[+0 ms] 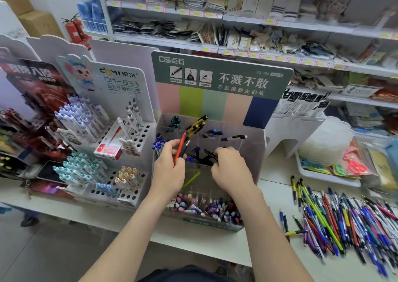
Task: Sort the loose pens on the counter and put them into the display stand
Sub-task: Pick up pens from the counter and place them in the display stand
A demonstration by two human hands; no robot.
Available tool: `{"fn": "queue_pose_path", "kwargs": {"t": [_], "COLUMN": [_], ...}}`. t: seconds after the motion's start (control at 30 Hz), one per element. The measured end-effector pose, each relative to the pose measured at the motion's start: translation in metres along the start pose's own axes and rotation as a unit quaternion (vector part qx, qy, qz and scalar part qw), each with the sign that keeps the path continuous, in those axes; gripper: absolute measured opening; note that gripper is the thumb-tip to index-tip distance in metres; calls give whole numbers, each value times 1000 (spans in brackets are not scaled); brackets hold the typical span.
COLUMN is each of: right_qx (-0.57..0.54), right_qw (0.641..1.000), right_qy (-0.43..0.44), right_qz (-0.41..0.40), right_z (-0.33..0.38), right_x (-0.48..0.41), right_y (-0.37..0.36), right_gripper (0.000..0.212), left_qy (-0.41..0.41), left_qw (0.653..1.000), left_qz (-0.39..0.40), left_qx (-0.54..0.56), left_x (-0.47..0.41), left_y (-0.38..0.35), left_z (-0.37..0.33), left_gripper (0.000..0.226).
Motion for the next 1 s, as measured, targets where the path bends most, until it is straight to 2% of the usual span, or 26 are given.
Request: {"fn": "queue_pose_path", "kwargs": {"t": [0.1,0.27,0.47,0.53,0.63,0.7,0.77,0.83,0.93,1.0], "right_qx": [-26,-62,-119,-102,-19,7,-48,-189,-418,-486], "right_qw": [1000,994,972,966,975,973,963,946,896,866], "right_qy": [-2,1,116,142,159,160,140,104,35,6], "right_qz": [-5,-88,-165,-192,-152,-165,-227,-244,-145,-122], "right_z": [-1,-3,-4,-3,-1,1,4,7,9,6], "right_x": [-4,-1,7,7,2,6,16,25,25,28], "right_y": [2,8,-9,-15,-35,-40,-29,-17,-10,-9], "right_gripper": [28,41,50,42,37,37,35,31,22,17], "left_qy": [-6,5,-34,-48,-41,-27,-14,-9,-27,-37], "left_qw": [1000,1000,998,997,996,995,992,987,978,973], "left_qz": [6,20,31,35,32,35,43,73,142,182], "left_qx": [14,19,46,53,69,91,119,142,151,140], "left_x": [1,2,7,9,10,11,11,13,18,20], "left_y": [1,-1,-1,-2,-3,-4,-4,-5,-11,-15], "left_z": [4,8,2,0,0,0,0,-1,-6,-4], "left_gripper": [42,41,38,36,33,32,31,32,32,32]}}
Point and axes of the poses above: each hand's wrist, its own x-axis away from the middle knuckle, its own y-axis out of the back of the hand, z = x × y, the point moved 5 cm from there along -x, towards the middle knuckle, and after that the axes turned 1 degree about z, right-handed, at the moved point
